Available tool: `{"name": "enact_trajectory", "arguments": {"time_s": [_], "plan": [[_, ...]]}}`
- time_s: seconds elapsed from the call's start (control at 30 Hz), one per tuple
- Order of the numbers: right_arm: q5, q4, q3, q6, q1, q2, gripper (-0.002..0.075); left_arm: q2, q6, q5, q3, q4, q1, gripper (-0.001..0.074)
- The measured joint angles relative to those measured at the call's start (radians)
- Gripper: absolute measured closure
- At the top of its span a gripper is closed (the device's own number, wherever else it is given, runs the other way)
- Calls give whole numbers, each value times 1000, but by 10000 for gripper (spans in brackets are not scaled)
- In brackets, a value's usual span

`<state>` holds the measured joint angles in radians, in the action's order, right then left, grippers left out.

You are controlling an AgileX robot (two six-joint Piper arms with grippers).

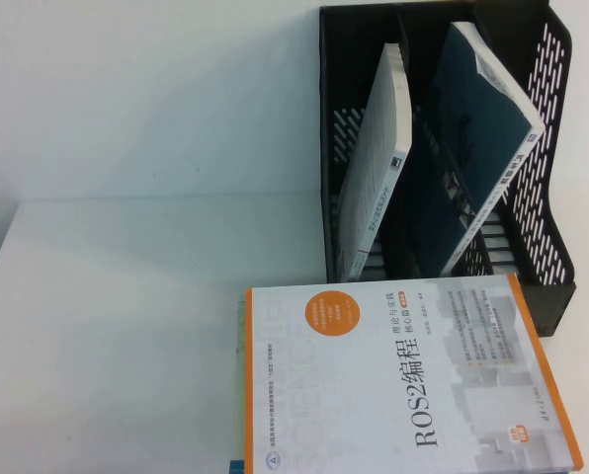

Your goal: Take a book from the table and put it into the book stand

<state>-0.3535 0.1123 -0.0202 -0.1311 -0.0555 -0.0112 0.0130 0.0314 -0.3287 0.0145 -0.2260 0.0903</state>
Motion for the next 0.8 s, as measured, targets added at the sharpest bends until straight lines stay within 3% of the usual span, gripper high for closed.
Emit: {"name": "enact_trajectory", "arguments": {"time_s": [0.8], "plan": [[0, 0, 0, 0, 0, 0, 717, 0, 31, -2, 0, 75, 0, 738]]}}
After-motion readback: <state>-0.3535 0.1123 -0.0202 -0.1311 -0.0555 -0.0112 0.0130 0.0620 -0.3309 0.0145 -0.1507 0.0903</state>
